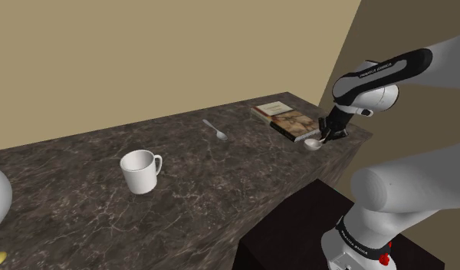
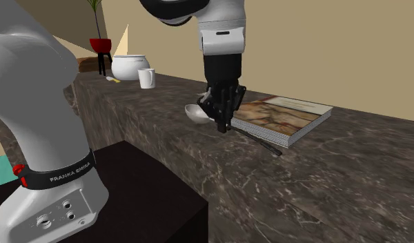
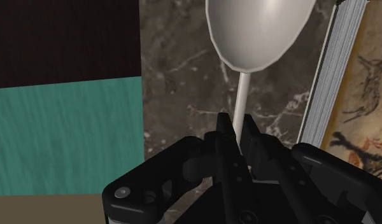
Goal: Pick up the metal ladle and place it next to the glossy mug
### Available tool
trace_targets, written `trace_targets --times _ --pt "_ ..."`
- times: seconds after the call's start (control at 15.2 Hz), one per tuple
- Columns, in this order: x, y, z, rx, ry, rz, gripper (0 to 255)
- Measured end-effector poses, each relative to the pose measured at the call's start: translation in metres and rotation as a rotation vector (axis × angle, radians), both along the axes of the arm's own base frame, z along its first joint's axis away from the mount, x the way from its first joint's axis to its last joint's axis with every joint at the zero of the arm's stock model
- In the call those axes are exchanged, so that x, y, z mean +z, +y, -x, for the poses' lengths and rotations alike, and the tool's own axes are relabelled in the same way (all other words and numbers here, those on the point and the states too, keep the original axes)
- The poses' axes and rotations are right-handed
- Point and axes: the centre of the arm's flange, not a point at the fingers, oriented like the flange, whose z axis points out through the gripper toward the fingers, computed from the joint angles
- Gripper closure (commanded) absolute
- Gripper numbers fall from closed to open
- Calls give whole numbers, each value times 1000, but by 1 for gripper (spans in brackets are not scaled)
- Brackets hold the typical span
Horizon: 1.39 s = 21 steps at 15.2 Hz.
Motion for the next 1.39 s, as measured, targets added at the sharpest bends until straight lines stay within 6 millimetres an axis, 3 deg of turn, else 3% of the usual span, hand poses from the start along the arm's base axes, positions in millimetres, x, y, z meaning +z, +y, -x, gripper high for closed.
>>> trace_targets --times 1.39 --pt "110 1 -1 0 0 0 255"
